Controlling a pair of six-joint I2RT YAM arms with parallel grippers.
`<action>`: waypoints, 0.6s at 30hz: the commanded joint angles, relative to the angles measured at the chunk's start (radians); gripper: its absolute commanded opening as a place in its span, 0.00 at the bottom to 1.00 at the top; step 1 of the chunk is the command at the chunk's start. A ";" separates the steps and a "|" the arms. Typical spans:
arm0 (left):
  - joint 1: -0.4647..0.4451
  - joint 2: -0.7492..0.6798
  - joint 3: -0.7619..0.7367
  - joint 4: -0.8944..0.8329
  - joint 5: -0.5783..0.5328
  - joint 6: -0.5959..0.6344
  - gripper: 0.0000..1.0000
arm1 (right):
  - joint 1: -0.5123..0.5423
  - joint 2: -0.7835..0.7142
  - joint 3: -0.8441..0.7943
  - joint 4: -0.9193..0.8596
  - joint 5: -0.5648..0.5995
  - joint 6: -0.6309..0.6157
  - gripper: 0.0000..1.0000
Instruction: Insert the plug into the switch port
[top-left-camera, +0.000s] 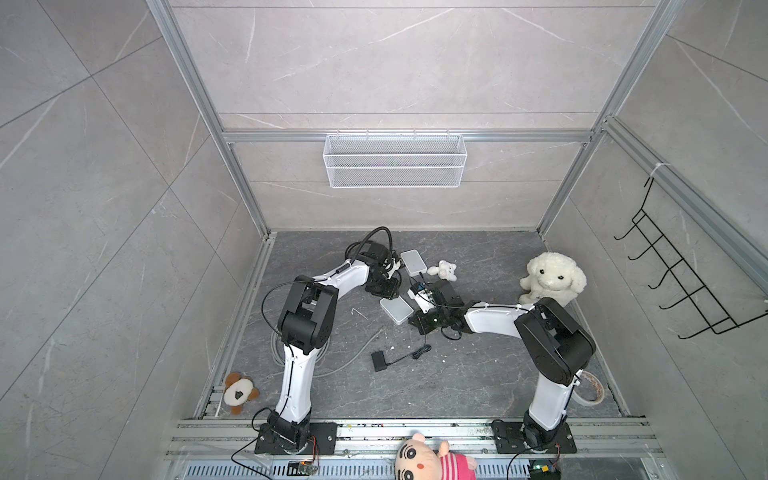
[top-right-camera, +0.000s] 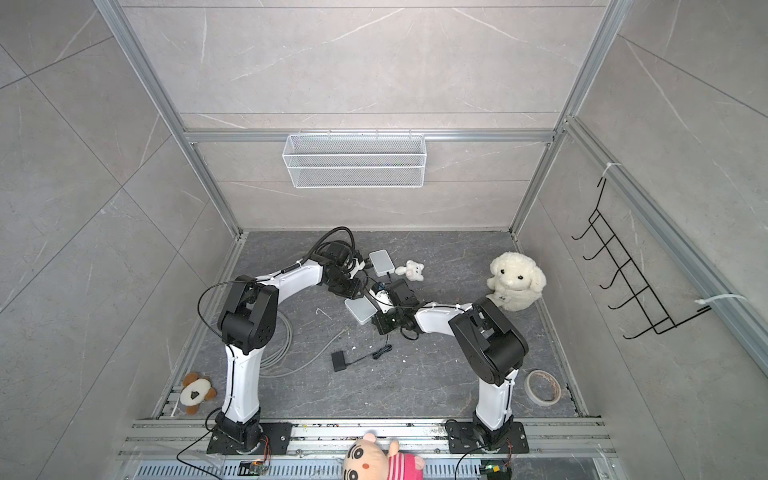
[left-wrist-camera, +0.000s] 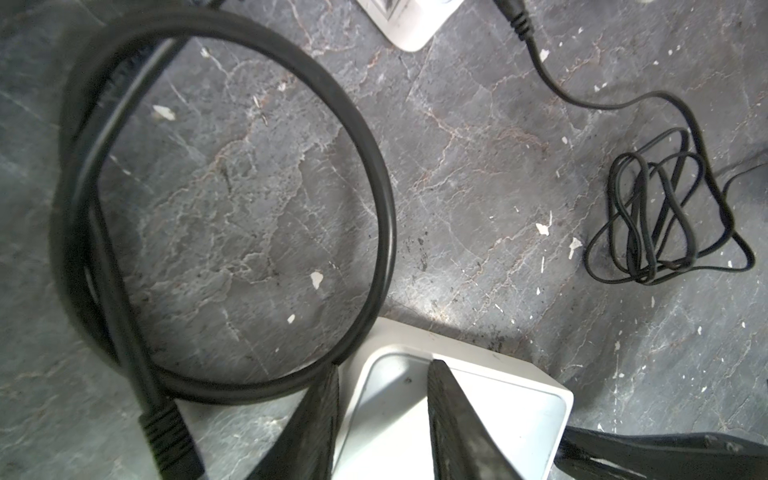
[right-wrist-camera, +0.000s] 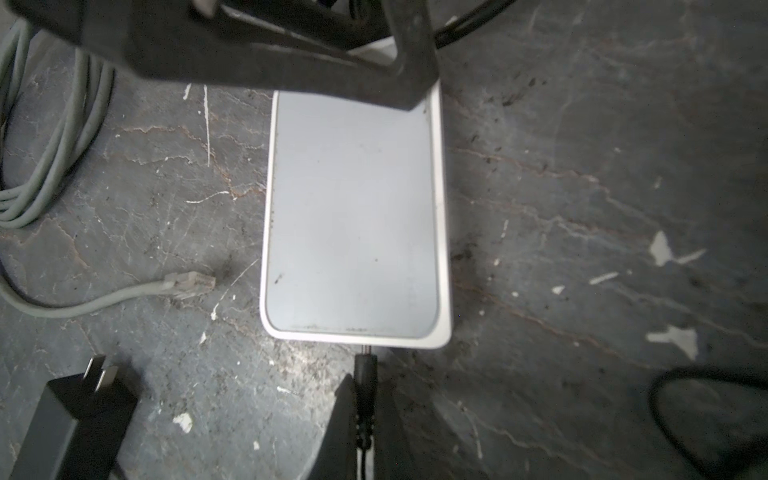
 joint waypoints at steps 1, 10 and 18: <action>-0.026 0.097 -0.044 -0.146 -0.071 -0.002 0.38 | -0.005 -0.024 0.005 0.071 0.000 0.014 0.03; -0.030 0.094 -0.049 -0.148 -0.028 0.023 0.38 | -0.005 0.047 0.074 0.074 -0.012 -0.016 0.03; -0.034 0.085 -0.069 -0.165 -0.001 0.040 0.37 | -0.005 0.069 0.126 0.066 -0.003 -0.028 0.03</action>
